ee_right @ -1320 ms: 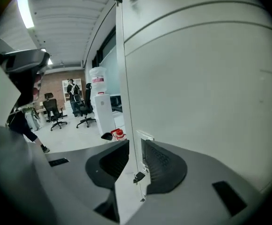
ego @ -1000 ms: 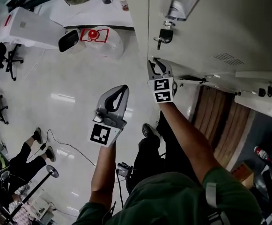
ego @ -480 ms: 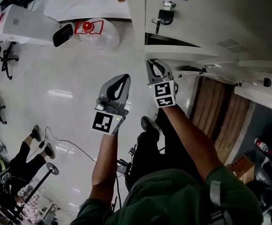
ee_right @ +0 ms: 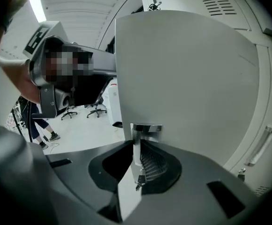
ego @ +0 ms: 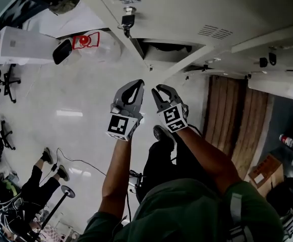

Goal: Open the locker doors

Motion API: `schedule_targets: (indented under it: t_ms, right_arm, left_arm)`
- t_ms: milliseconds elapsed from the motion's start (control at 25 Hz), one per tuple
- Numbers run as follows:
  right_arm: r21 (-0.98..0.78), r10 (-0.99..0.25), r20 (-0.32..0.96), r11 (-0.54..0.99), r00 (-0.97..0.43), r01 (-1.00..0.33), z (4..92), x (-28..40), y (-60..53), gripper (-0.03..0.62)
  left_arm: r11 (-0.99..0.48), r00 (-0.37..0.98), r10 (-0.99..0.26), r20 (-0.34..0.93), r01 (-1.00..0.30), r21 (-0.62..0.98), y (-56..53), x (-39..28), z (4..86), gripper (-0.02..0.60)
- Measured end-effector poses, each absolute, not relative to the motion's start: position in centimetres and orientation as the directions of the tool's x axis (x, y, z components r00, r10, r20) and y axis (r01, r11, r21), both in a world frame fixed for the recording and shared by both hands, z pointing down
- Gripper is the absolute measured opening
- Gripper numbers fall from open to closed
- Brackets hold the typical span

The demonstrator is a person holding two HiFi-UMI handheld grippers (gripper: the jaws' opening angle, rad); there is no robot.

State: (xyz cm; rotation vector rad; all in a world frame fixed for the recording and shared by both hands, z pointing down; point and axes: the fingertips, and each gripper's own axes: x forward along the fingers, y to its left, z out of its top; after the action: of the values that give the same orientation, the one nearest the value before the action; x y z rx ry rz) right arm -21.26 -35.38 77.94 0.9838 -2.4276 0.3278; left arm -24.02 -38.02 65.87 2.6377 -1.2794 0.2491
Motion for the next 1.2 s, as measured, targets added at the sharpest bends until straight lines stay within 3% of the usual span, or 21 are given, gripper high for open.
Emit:
schedule_targets:
  t_ms: [440, 1200]
  right_arm:
    - [-0.109, -0.522, 0.654, 0.651, -0.548, -0.751, 77.0, -15.5, -29.7, 0.035]
    - [-0.058, -0.639, 0.620, 0.541, -0.455, -0.839, 67.7, -5.3, -23.6, 0.035]
  left_arm:
    - [-0.690, 0.691, -0.651, 0.316, -0.711, 0.133, -32.6, -17.7, 65.6, -0.011]
    - [-0.854, 0.839, -0.425, 0.341, -0.496, 0.156, -24.7, -7.0, 61.0, -0.009]
